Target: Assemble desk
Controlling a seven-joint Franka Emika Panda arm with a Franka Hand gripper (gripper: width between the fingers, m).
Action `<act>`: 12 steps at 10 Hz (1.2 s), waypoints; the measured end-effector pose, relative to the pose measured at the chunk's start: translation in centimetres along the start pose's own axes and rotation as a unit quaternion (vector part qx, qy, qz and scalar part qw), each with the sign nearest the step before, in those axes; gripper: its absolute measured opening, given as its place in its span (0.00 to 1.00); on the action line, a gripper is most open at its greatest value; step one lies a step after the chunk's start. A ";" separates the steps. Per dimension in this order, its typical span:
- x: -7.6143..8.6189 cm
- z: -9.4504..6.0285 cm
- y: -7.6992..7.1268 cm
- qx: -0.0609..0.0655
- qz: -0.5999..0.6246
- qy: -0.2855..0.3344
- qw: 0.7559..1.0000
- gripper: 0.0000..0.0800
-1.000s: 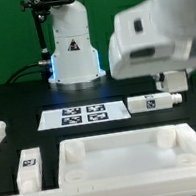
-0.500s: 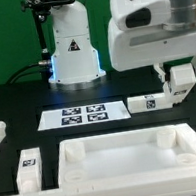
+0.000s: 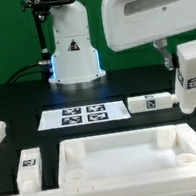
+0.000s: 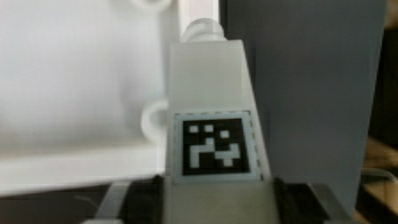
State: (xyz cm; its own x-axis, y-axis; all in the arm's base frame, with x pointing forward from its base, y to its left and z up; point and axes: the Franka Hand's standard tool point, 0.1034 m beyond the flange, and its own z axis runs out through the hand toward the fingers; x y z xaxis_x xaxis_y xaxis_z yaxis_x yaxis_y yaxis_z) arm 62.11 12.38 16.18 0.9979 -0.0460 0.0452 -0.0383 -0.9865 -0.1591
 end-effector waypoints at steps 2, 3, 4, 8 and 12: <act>2.1 -0.4 1.4 -0.006 -0.047 0.078 0.996 0.36; 3.4 -0.8 2.1 -0.014 -0.074 0.131 0.989 0.36; 3.8 -0.8 1.7 -0.023 -0.096 0.194 0.976 0.36; 3.0 0.0 2.0 -0.027 -0.102 0.197 0.975 0.36; 2.2 1.5 1.3 -0.036 -0.140 0.192 0.971 0.36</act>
Offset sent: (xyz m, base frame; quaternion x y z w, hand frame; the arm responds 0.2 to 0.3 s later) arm 0.0262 -0.0112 0.0027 -0.0984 0.3022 -0.1846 0.9300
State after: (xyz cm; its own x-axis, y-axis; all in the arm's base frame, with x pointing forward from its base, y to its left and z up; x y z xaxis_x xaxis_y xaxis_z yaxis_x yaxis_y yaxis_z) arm 64.30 11.21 14.56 0.8775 0.1847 0.4426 0.2147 -0.9765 -0.0184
